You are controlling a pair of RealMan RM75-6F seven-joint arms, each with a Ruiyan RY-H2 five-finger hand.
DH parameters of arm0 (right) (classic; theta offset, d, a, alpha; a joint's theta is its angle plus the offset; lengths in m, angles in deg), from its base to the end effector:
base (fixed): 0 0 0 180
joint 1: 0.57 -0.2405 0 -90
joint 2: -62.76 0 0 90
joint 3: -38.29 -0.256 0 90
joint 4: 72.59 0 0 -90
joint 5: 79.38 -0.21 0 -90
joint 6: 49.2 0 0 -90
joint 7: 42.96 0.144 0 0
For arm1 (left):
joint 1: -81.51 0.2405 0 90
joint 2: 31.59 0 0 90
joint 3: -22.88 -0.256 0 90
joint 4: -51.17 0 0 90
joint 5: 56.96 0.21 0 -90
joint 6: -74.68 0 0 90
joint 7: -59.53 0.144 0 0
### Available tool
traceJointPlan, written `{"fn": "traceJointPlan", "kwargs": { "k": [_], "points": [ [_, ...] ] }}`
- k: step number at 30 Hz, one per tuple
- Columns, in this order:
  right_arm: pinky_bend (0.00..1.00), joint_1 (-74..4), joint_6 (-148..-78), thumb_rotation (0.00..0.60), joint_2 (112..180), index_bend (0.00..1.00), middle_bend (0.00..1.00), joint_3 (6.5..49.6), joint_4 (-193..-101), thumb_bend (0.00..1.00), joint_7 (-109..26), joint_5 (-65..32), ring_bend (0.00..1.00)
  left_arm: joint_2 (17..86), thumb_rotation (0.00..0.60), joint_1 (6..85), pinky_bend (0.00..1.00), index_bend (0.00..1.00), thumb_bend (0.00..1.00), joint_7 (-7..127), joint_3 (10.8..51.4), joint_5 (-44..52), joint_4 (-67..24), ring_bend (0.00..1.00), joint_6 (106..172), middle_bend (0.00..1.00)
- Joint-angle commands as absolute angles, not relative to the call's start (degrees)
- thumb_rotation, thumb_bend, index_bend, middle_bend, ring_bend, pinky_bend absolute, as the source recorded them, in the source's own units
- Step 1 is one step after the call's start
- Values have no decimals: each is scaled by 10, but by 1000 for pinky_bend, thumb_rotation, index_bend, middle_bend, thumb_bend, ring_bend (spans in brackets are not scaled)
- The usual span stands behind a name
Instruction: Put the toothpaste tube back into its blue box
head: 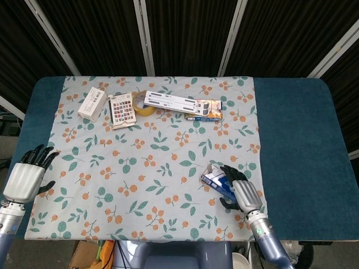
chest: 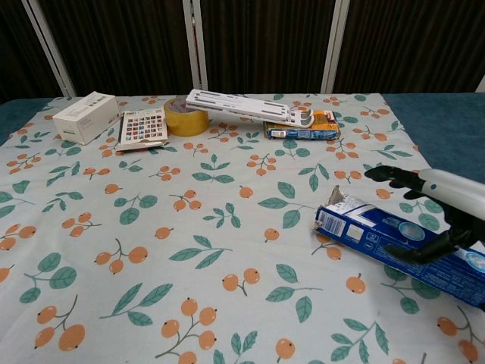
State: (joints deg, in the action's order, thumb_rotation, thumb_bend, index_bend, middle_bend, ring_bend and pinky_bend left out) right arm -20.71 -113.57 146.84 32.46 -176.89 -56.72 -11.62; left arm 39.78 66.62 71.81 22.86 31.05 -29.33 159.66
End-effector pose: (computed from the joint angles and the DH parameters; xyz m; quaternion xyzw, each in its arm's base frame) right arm -0.1953 -0.2288 0.0039 0.6215 -0.5560 0.3916 0.3890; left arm -0.3033 0.2289 0.1283 -0.6871 -0.2419 -0.3442 0.5924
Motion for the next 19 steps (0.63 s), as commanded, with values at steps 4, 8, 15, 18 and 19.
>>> {"fn": "traceJointPlan", "kwargs": {
  "k": [4,8,15,18,19],
  "points": [
    [83,-175,-1175,600,1347,0,59,343,-1795,331,-556,-74,0,375,600,685,187,181,130,711,236,288,-319,89,1606,103],
    [55,-153,-1204,600,1289,0,44,362,-1782,332,-543,-32,0,365,600,696,144,136,117,710,240,278,-328,43,1614,51],
    [34,-112,-1291,600,1249,0,32,386,-1706,331,-533,65,0,351,600,719,30,15,62,708,240,252,-358,0,1616,0],
    [15,-99,-1321,600,1253,0,29,390,-1675,331,-522,88,0,347,600,726,20,1,54,706,239,251,-374,0,1621,0],
    [9,-95,-1330,600,1254,0,25,390,-1667,331,-517,92,0,346,600,728,20,0,53,706,239,256,-377,0,1627,0]
  ]
}}
